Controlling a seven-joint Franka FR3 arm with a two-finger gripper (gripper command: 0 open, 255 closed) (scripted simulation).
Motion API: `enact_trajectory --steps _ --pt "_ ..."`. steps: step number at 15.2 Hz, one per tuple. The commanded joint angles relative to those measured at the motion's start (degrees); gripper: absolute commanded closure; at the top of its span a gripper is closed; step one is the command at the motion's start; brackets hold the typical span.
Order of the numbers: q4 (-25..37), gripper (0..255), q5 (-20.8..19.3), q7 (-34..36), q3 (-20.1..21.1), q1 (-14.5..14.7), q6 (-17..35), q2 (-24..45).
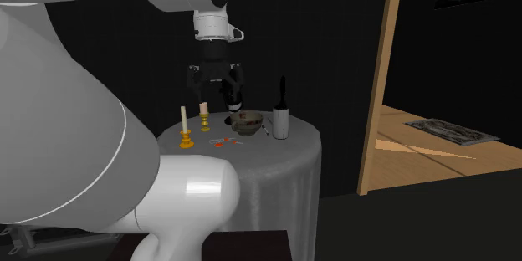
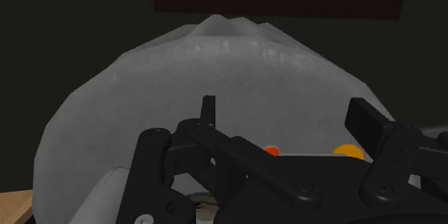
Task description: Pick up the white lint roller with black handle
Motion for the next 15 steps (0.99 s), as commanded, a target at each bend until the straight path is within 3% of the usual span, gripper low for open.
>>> enact_trajectory --steps 1,8,15 --pt "0.0 0 0.0 0.0 0.0 0.0 0.0 0.0" --pt "5.1 0 -1.9 11.7 0.9 -4.5 10.7 13.4" --pt "13.2 0 -4.9 23.1 0.6 -8.9 17.7 26.4"
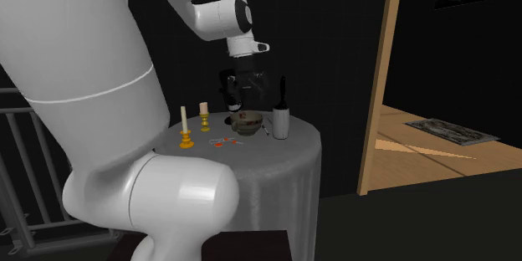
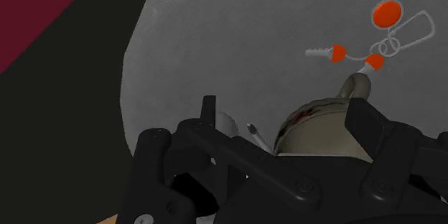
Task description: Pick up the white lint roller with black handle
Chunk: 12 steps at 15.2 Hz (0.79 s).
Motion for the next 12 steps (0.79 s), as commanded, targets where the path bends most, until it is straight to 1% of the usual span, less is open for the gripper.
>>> enact_trajectory --steps 1,8,9,12 --pt "2.5 0 -1.0 3.3 -0.3 -1.3 1.4 3.3" --pt "13.0 0 -3.9 13.9 -2.3 -4.8 4.4 15.0" --pt "13.3 0 -4.0 14.1 -2.4 -4.9 4.5 15.2" --pt "11.5 0 -4.2 14.6 -2.5 -4.9 6.7 15.6"
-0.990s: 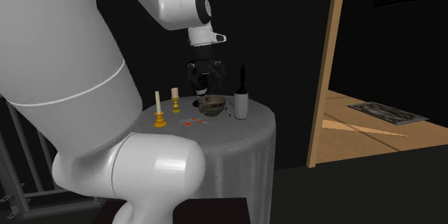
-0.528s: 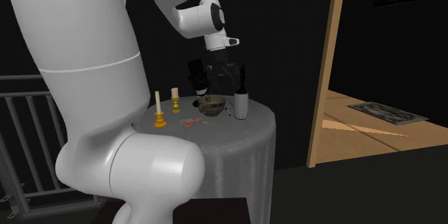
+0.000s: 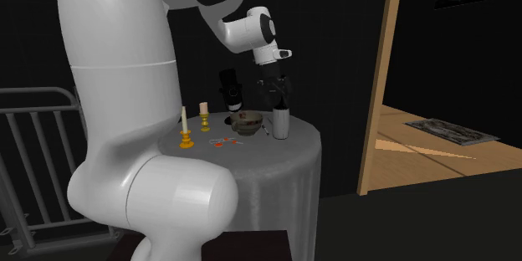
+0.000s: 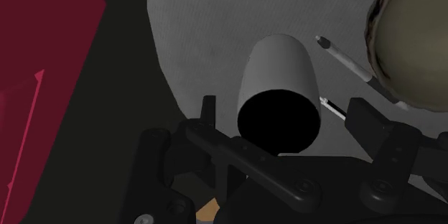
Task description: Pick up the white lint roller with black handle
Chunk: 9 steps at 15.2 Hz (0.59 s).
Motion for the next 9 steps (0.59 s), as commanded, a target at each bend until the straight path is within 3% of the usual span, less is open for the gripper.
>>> enact_trajectory --steps 1,6,7,9 --pt "-0.8 0 -0.1 0.5 0.0 0.0 1.4 0.6" --pt "-2.8 0 -0.4 1.1 -0.1 -0.1 4.0 1.2" --pt "-3.0 255 -0.4 1.1 -0.1 -0.1 4.0 1.1" --pt "-3.0 255 -0.4 1.1 -0.1 -0.1 4.0 1.1"
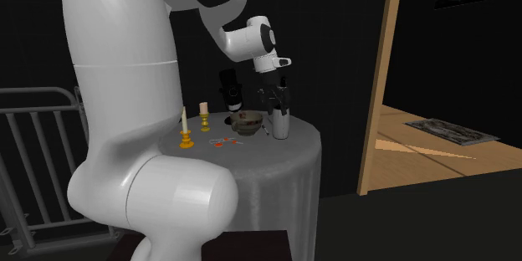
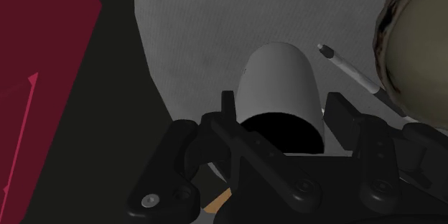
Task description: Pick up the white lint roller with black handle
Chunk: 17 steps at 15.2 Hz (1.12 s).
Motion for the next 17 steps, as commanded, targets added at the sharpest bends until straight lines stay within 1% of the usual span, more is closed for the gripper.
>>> enact_trajectory --steps 1,7,17 --pt "-0.1 255 0.0 0.0 0.0 0.0 0.0 0.0" --pt "0.1 255 0.0 0.0 0.0 0.0 0.0 0.2" --pt "6.1 255 0.6 -1.6 0.2 0.2 -7.3 -1.2"
